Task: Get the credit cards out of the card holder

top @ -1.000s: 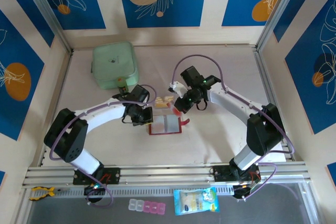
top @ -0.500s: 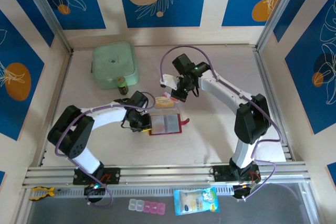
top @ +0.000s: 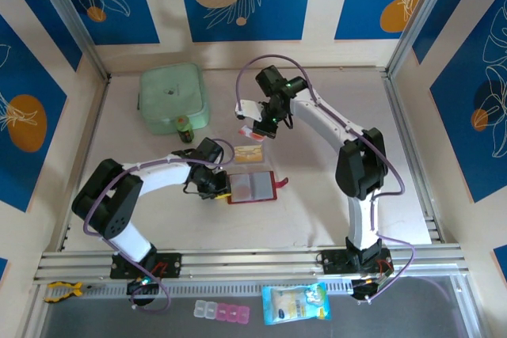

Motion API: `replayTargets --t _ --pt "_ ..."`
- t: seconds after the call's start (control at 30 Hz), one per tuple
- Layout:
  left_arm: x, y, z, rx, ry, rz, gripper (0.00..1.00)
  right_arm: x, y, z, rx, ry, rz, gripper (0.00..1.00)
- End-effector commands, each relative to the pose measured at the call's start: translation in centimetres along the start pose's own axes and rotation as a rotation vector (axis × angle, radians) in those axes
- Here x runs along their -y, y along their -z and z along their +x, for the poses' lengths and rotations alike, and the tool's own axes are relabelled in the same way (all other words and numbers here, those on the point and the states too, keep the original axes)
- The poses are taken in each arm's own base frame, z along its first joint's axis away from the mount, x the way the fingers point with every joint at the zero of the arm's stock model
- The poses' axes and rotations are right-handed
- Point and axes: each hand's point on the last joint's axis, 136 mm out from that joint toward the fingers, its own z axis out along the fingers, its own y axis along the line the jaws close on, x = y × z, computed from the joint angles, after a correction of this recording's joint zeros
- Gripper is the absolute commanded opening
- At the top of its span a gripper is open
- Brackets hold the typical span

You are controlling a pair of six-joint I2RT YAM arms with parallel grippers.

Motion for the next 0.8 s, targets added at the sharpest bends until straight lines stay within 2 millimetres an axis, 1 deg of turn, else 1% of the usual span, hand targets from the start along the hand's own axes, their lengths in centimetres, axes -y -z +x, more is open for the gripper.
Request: replayTargets --t 0.0,0.23,0.53,0.57,0.6,0.7,0.77 --pt "0.2 0.8 -0.1 0.008 0.011 0.007 0.16 -0.2 0.3 -0.7 0.027 0.037 -0.056 0.00" --pt "0.1 1.5 -0.3 0.029 0.001 -0.015 0.17 0.7 -1.2 -0.5 0.026 0.047 -0.099 0.00" --pt "0.0 2.0 -0.7 0.055 -0.002 -0.025 0.17 0.2 -2.7 0.5 -0.011 0.041 -0.164 0.00" --pt "0.0 2.1 -0.7 0.056 -0.003 -0.024 0.17 0.2 -2.8 0.7 -0.017 0.039 -0.166 0.02" --pt "0.0 2.1 -0.7 0.057 -0.003 -0.025 0.17 0.3 -2.8 0.8 -0.023 0.038 -0.161 0.07" --pt "0.0 2.2 -0.8 0.057 -0.006 -0.029 0.17 1.1 -2.4 0.9 -0.032 0.028 -0.128 0.15" --pt "-0.1 2.2 -0.8 0.058 -0.005 -0.029 0.17 1.6 -1.8 0.7 -0.024 0.023 -0.108 0.17"
